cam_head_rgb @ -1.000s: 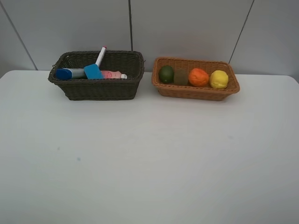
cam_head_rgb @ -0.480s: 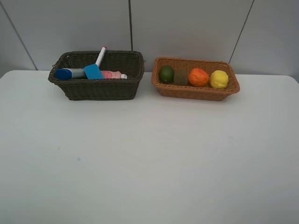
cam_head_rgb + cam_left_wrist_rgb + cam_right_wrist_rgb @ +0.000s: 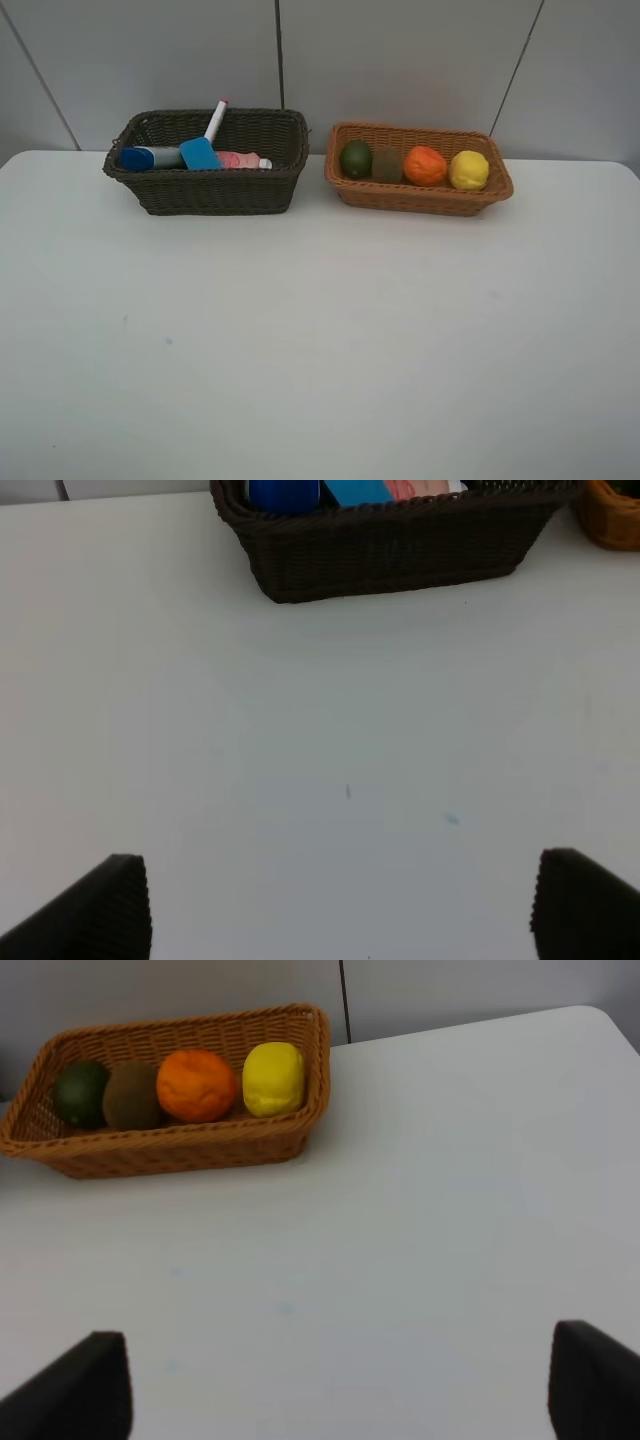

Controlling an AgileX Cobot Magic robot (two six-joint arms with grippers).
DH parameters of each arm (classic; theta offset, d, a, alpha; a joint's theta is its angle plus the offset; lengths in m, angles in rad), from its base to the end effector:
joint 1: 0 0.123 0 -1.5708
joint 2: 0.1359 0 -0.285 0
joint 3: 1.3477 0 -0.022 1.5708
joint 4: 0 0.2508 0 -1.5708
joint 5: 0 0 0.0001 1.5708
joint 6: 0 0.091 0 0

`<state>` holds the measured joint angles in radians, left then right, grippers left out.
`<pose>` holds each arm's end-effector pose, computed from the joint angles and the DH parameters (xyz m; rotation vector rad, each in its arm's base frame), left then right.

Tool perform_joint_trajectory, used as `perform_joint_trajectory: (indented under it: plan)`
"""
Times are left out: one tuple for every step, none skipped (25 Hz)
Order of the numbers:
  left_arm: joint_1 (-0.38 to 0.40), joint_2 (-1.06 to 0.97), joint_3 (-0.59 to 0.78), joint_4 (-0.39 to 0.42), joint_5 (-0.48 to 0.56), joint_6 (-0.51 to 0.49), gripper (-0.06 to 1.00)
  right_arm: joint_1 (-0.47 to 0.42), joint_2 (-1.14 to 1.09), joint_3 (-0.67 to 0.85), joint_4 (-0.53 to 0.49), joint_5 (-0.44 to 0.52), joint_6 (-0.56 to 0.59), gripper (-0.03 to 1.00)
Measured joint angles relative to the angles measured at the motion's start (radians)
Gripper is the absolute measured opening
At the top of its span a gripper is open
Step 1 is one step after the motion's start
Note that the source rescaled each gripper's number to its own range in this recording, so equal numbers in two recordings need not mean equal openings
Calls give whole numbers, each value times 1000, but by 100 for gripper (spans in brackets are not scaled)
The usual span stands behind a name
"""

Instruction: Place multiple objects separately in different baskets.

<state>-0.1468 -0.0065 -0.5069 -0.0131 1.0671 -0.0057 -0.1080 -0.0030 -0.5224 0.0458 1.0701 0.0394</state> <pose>-0.0070 0.0000 0.2786 0.1445 2.0339 -0.1113 -0.0080 0.0045 0.2828 0.1462 2.0222 0.0113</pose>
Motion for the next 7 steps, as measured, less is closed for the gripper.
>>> perform_joint_trajectory:
  plan:
    - [0, 0, 0, 0, 0, 0, 100, 0, 0, 0, 0, 0, 0, 97]
    - [0, 0, 0, 0, 0, 0, 100, 0, 0, 0, 0, 0, 0, 97]
    - [0, 0, 0, 0, 0, 0, 100, 0, 0, 0, 0, 0, 0, 97]
    - [0, 0, 0, 0, 0, 0, 100, 0, 0, 0, 0, 0, 0, 97]
    - [0, 0, 0, 0, 0, 0, 100, 0, 0, 0, 0, 0, 0, 97]
    - [0, 0, 0, 0, 0, 0, 100, 0, 0, 0, 0, 0, 0, 97]
    - [0, 0, 0, 0, 0, 0, 100, 0, 0, 0, 0, 0, 0, 97]
